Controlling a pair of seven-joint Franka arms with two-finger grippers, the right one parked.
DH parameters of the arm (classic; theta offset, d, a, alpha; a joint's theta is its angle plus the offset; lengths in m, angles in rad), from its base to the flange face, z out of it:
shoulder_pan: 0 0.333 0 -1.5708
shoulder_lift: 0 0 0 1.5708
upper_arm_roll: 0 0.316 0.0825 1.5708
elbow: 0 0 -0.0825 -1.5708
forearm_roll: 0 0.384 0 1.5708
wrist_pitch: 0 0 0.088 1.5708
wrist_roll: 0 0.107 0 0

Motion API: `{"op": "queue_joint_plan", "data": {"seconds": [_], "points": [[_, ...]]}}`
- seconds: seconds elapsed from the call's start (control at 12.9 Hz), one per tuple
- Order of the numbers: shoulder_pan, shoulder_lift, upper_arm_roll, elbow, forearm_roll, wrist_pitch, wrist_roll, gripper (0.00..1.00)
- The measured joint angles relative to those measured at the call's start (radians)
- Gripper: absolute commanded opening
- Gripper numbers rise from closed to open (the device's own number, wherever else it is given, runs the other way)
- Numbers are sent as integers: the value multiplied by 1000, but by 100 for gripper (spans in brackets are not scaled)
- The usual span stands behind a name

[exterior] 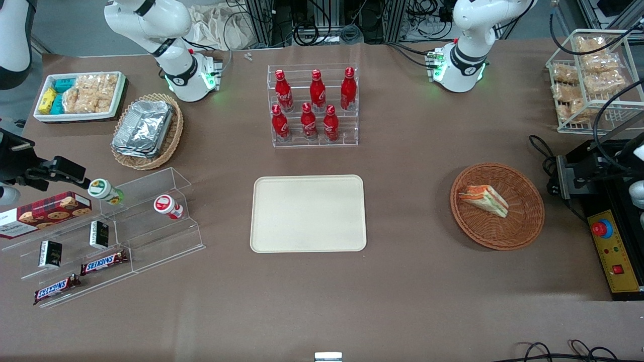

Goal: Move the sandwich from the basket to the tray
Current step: 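Move the left gripper over the wrapped sandwich in the wicker basket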

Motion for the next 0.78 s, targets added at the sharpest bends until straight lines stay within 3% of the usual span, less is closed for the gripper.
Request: {"op": "queue_joint_plan", "data": {"seconds": [0.54,0.78], "points": [[-2,-1,-2,-47,-2,-97,-46,99],[-4,-6,-3,-145,-2,-100,-330,98]]}}
